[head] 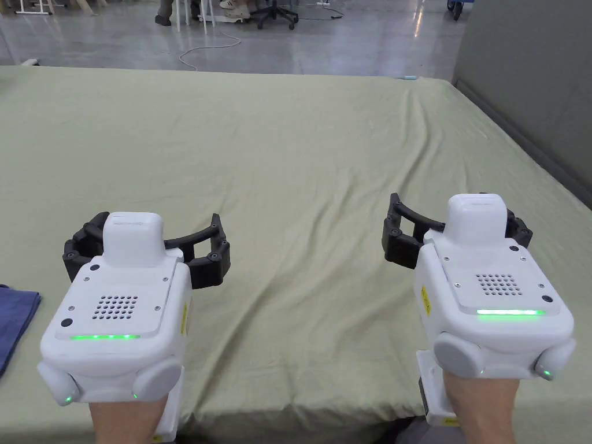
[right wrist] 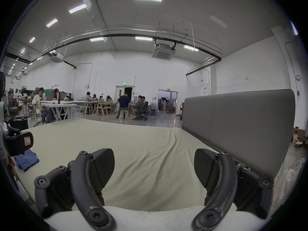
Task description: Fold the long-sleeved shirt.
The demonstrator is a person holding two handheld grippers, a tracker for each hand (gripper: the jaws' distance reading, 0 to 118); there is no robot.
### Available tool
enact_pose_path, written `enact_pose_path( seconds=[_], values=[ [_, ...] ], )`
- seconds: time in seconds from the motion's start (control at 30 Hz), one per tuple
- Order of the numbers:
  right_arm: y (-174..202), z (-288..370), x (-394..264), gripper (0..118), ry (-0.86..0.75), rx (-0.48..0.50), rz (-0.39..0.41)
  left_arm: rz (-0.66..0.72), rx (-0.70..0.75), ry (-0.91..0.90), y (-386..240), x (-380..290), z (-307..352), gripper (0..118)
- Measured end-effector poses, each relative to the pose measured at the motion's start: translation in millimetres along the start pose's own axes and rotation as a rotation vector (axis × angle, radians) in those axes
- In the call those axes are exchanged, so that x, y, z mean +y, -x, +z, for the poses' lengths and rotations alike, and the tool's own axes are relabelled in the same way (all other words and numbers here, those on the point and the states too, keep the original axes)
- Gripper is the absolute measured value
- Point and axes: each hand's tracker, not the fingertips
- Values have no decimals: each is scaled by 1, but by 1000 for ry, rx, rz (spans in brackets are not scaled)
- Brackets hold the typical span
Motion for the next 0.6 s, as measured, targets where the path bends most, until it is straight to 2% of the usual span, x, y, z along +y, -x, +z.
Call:
enact_pose_path(
  seconds=[0.6],
  values=[
    [-6, 4, -3, 99, 3, 1, 1, 3, -7, -2, -3, -1, 5, 118]
  ],
)
